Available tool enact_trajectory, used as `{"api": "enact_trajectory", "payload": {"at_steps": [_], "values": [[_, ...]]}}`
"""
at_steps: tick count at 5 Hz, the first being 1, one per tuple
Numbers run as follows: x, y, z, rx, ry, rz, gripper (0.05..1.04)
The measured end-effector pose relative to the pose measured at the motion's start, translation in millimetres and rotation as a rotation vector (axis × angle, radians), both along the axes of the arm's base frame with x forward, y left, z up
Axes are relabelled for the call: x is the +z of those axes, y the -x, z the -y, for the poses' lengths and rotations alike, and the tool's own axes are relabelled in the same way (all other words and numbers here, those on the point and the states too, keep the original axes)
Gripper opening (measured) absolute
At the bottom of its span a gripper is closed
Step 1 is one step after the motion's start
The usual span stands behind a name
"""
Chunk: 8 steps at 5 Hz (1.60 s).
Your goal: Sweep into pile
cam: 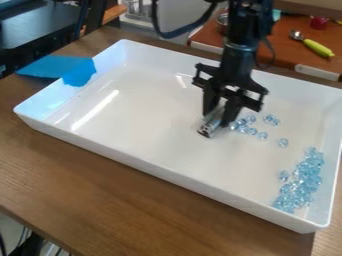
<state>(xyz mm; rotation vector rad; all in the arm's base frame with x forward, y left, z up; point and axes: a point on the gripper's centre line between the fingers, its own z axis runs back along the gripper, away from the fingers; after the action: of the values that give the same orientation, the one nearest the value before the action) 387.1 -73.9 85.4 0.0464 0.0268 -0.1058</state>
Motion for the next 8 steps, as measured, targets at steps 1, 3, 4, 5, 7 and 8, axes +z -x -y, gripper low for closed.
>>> {"api": "enact_trajectory", "payload": {"at_steps": [1, 3, 4, 5, 7, 8], "values": [[-0.6, 1.9, 12.6, -0.057, 0.001, 0.002, 0.373], [-0.7, 4.9, 25.8, -0.182, 0.012, -0.003, 0.373], [-0.7, 7.4, 35.7, -0.232, 0.016, -0.003, 0.373], [-1.5, 10.9, 42.7, -0.255, 0.019, -0.004, 0.373], [0.1, 36.8, 82.2, -0.329, 0.057, -0.03, 0.373], [0.6, 43.7, 82.5, -0.303, 0.065, -0.039, 0.373]]}}
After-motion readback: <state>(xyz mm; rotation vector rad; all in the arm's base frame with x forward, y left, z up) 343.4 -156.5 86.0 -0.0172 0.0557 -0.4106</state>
